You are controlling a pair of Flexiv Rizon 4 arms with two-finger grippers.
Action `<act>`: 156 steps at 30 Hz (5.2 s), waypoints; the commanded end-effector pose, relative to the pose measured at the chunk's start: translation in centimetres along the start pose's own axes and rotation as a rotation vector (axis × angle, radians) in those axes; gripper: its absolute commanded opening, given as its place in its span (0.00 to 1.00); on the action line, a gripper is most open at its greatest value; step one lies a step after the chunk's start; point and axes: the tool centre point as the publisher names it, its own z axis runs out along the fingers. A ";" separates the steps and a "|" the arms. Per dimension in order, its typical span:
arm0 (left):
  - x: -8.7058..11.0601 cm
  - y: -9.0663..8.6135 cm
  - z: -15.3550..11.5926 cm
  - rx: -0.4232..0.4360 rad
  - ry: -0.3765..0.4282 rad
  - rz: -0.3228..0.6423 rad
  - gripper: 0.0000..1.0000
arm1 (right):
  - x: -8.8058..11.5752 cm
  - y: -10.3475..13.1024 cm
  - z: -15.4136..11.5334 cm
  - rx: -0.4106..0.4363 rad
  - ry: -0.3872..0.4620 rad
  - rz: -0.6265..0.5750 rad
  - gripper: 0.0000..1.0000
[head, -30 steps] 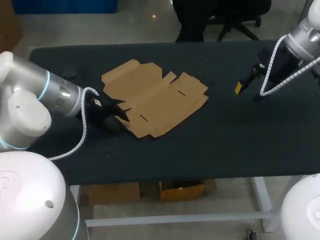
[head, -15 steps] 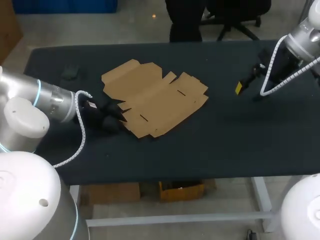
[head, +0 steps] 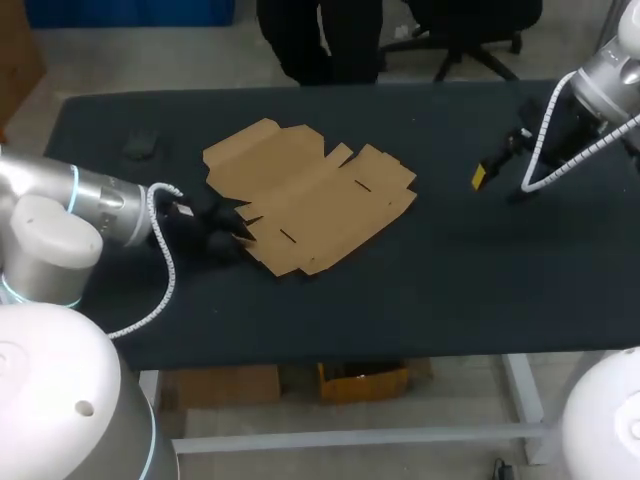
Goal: Assemble the packaging by folding the flat box into shape, placing the metal phone stand inside, and closing the box properly
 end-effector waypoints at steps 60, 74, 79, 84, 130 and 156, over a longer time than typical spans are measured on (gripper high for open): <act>2.2 0.5 1.2 -0.326 -0.101 0.170 0.00 | -0.4 -0.4 -0.6 0.009 0.019 0.003 1.00; 2.1 0.2 0.1 -0.274 -0.116 0.163 0.98 | -0.3 -0.4 -0.7 0.009 0.024 -0.001 1.00; 1.6 0.0 -0.7 -0.235 -0.128 0.147 0.92 | -0.3 -0.3 -0.7 0.009 0.027 -0.004 1.00; 1.7 0.2 -1.1 -0.224 -0.116 0.143 0.64 | -0.3 -0.3 -0.6 0.012 0.031 -0.005 1.00; 7.2 1.9 -12.4 -0.027 -0.404 0.360 1.00 | -1.1 7.1 5.1 0.110 0.086 -0.010 0.98; 7.0 2.1 -13.3 -0.011 -0.416 0.385 1.00 | -0.9 10.0 9.2 0.127 0.141 -0.038 0.36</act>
